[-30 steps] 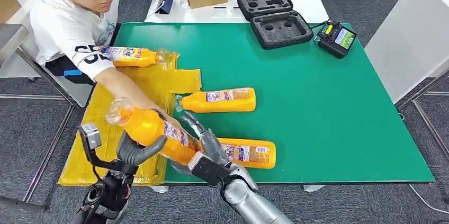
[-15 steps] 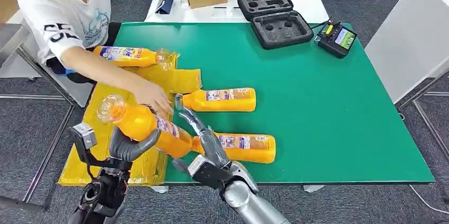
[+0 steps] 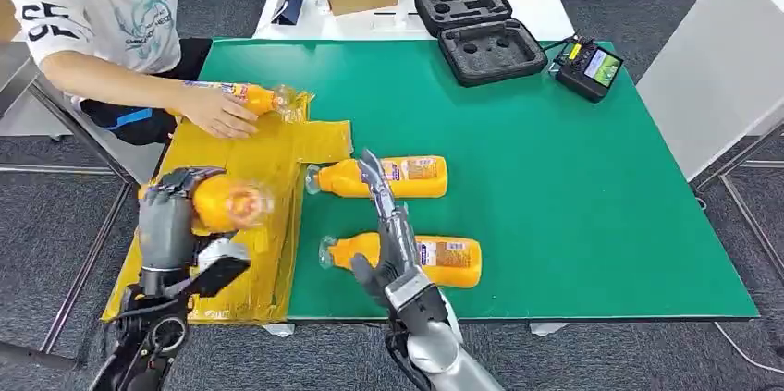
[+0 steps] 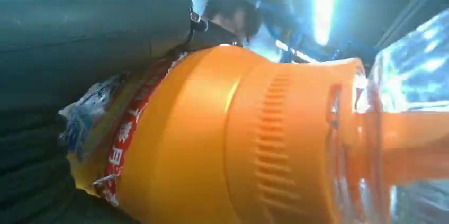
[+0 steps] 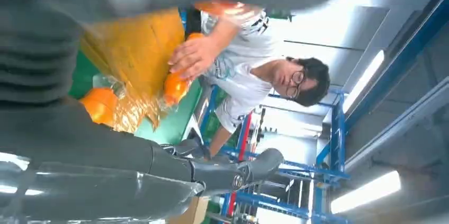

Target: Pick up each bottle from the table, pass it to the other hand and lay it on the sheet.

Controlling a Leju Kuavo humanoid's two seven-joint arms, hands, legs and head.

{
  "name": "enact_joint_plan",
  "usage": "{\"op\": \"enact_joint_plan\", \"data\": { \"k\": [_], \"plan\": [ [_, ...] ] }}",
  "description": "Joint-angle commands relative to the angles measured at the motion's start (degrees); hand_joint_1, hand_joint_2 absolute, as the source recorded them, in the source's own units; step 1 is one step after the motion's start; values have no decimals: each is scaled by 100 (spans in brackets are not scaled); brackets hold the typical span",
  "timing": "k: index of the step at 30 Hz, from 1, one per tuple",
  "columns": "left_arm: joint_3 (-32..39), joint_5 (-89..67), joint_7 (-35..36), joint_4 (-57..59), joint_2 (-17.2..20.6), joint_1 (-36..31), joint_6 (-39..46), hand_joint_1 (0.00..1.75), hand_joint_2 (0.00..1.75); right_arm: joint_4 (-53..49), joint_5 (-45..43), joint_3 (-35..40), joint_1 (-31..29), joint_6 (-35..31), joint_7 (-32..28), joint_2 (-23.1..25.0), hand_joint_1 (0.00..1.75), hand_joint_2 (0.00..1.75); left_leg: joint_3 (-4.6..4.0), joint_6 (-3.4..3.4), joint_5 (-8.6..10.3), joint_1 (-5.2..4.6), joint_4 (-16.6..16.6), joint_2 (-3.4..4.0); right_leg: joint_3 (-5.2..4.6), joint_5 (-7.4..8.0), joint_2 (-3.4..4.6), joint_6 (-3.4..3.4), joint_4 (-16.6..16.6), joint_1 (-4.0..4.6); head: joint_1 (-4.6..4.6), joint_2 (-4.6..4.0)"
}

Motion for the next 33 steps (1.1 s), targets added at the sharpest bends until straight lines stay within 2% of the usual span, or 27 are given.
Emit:
{"op": "enact_joint_plan", "data": {
  "k": [1,3,5,7,9,15,17,22,26,30,33],
  "plan": [
    [-63,-2254,1020,1289,602,-596,63,175,175,-46,-55,-95,-56,136,4,-93,0,175,15,-2,0,-1,-7,-8,15,-4,-5,-2,-3,-2,2,0],
    [-80,-2509,1174,1474,697,-657,-106,175,175,-6,-93,-126,-74,173,4,-57,0,175,19,-4,-1,0,-7,-9,18,-6,-3,-2,-2,0,2,0],
    [-165,-3003,1445,1853,918,-849,-629,175,175,-36,-130,-177,-39,236,4,-31,0,175,27,-4,-4,0,-8,-10,26,-10,-5,-2,-2,0,2,0],
    [-228,-3083,1438,2143,1031,-987,-948,175,175,-29,-145,-203,-26,279,4,-20,0,175,34,-5,-5,1,-8,-18,35,-14,-12,-3,-2,1,2,0],
    [-368,-3364,1476,2575,1064,-1285,-888,175,175,-40,-132,-253,18,349,4,2,0,175,15,-4,2,1,-6,-12,15,-5,-8,-2,-2,1,2,0],
    [-538,-3588,1563,3444,893,-2029,-902,175,175,25,-78,-328,82,359,4,49,0,175,12,-2,5,0,-6,-29,14,-8,-25,-1,-1,0,2,0],
    [-538,-3588,1563,3444,893,-2029,-902,175,175,25,-78,-328,82,359,4,49,0,175,19,-3,2,2,-5,-33,24,-11,-26,-2,-1,2,4,0],
    [-504,-3268,1362,3923,577,-2470,-1150,175,175,132,-39,-373,84,324,4,53,0,175,12,-1,3,0,-4,-26,16,-7,-19,0,-1,1,4,0],
    [-504,-3268,1362,3923,577,-2470,-1150,175,175,132,-39,-373,84,324,4,53,0,175,22,-1,1,0,-6,-28,24,-11,-20,0,-3,0,2,0],
    [-438,-2530,837,4157,312,-2812,-1771,175,175,222,31,-413,75,384,4,76,0,175,10,0,4,1,-2,-30,13,-8,-25,0,0,1,2,0],
    [-428,-2367,758,4160,301,-2835,-1923,175,175,248,42,-424,60,400,4,84,0,175,7,0,4,1,-2,-23,9,-6,-17,1,-1,1,4,0]
  ]
}}
